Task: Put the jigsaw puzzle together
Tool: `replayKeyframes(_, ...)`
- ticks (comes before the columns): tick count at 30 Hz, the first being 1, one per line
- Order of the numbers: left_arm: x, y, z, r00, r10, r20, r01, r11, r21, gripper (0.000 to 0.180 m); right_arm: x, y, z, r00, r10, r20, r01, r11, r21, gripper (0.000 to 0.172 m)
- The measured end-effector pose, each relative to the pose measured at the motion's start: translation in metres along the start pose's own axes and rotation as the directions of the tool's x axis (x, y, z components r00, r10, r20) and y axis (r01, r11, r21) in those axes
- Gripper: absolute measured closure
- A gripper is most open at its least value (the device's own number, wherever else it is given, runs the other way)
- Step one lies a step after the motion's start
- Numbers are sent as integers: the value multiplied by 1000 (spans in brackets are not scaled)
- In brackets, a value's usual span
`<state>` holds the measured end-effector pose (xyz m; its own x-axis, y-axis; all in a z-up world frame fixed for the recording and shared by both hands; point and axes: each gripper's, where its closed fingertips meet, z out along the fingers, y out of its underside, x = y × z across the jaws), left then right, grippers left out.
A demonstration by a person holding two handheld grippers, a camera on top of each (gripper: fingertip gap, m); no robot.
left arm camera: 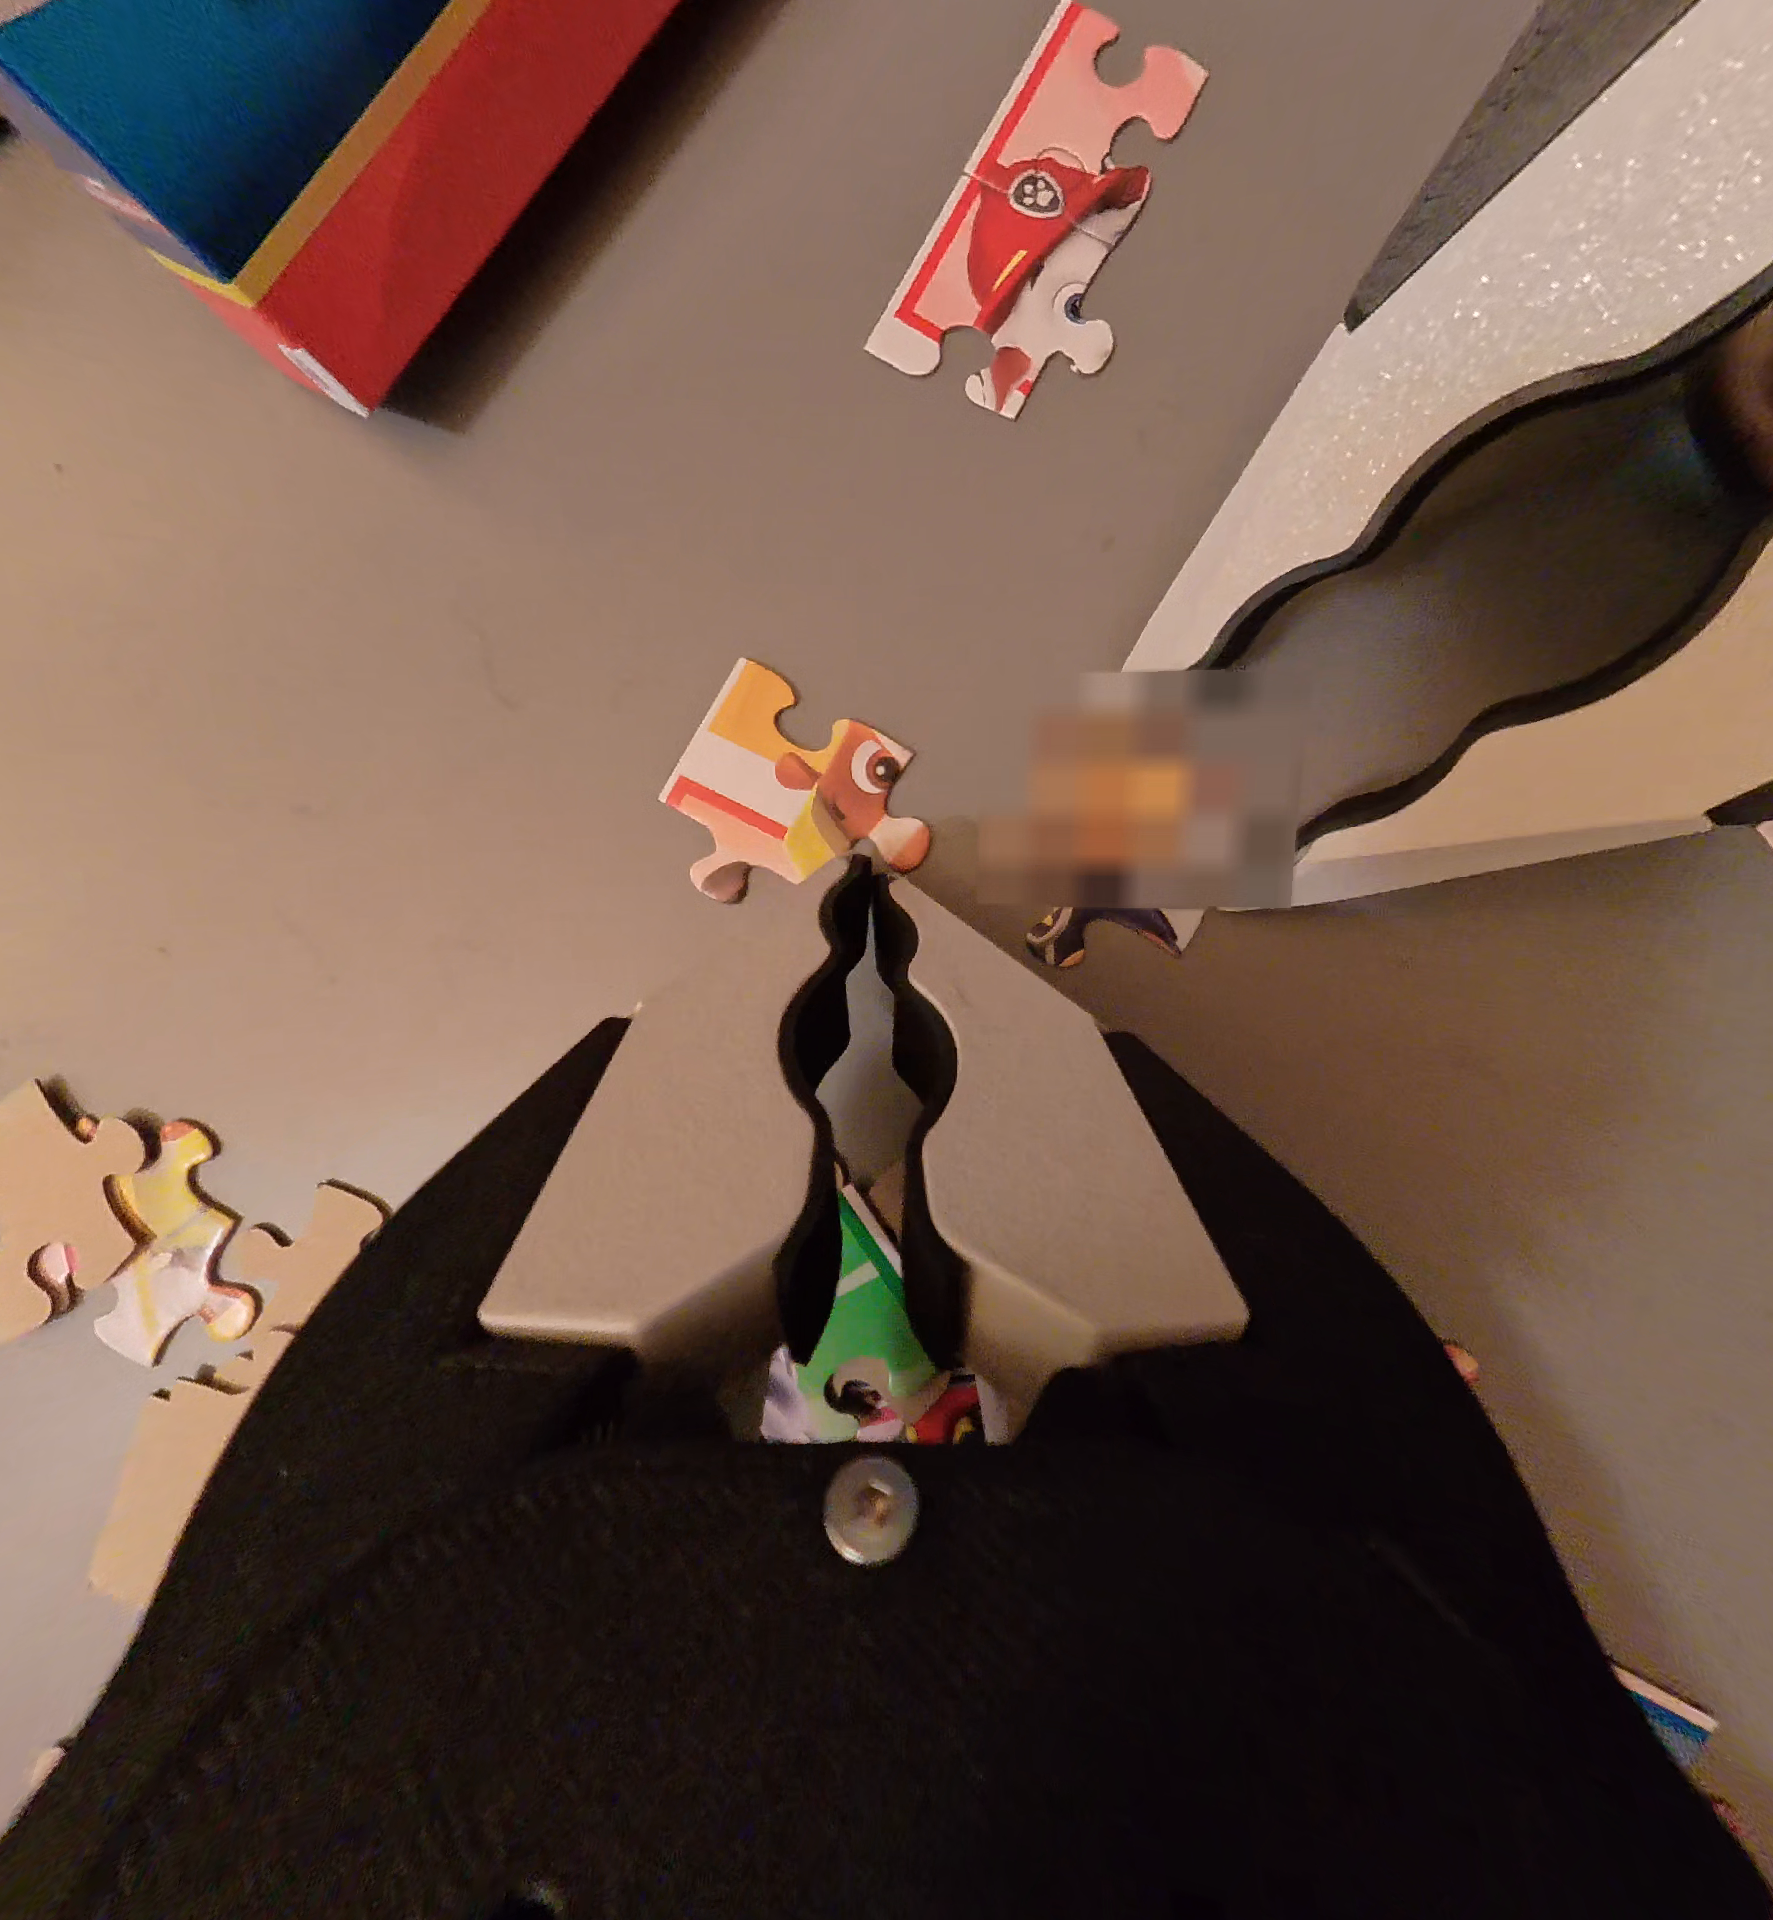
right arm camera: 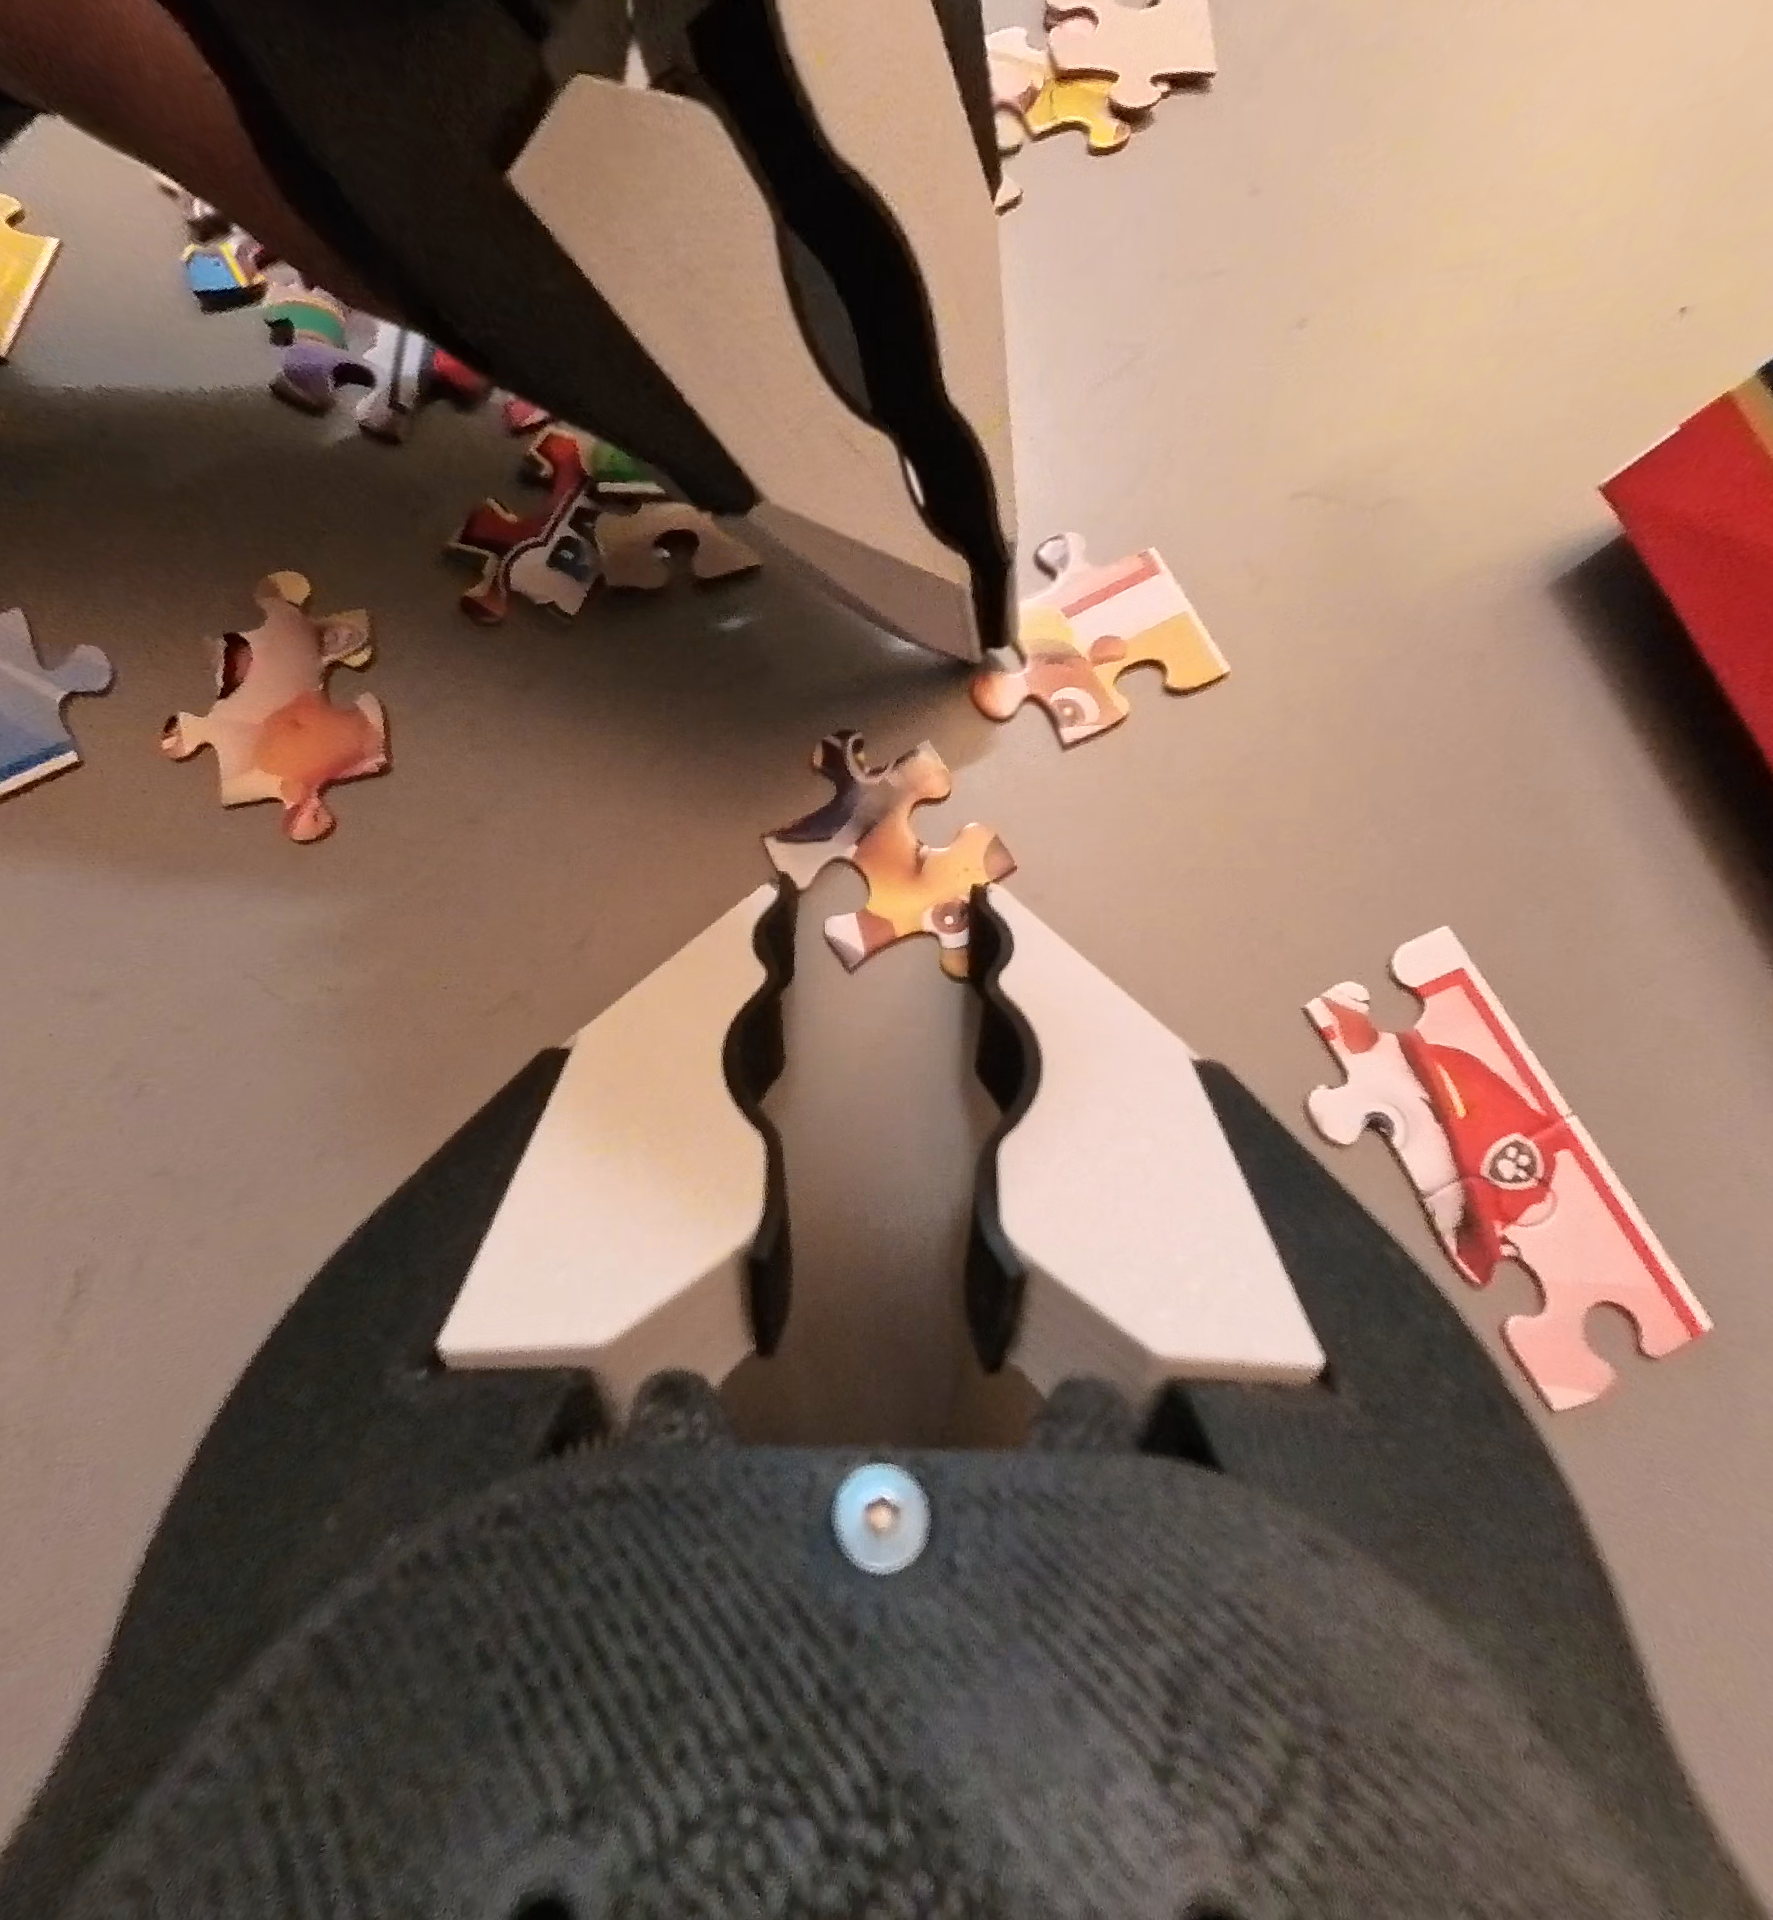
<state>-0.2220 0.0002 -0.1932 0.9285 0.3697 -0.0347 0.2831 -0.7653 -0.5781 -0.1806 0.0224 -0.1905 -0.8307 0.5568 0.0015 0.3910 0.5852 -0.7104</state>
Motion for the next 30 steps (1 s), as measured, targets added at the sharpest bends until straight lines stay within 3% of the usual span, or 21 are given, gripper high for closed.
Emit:
replayKeyframes(8, 10, 1, -1, 998, 8, -62, -9, 1000, -11, 180, -3, -1, 0, 1000, -14, 27, 15, 1000, -6, 134)
replayKeyframes(13, -11, 2, -7, 998, -66, -7, 66, 998, 8, 172, 18, -19, -6, 996, -87, -11, 87, 996, 11, 133)
replayKeyframes(17, -26, 6, -6, 985, -171, 3, 170, 985, 16, 160, 25, -34, 6, 987, -128, 94, 127, 992, 9, 138)
replayKeyframes(22, -27, 7, -5, 985, -172, 0, 172, 985, 16, 158, 34, -30, 27, 967, -206, 150, 217, 974, -64, 139)
replayKeyframes(30, -25, 8, -9, 982, -185, -38, 186, 982, 30, 157, 32, -29, 30, 947, -220, 235, 242, 968, -67, 146)
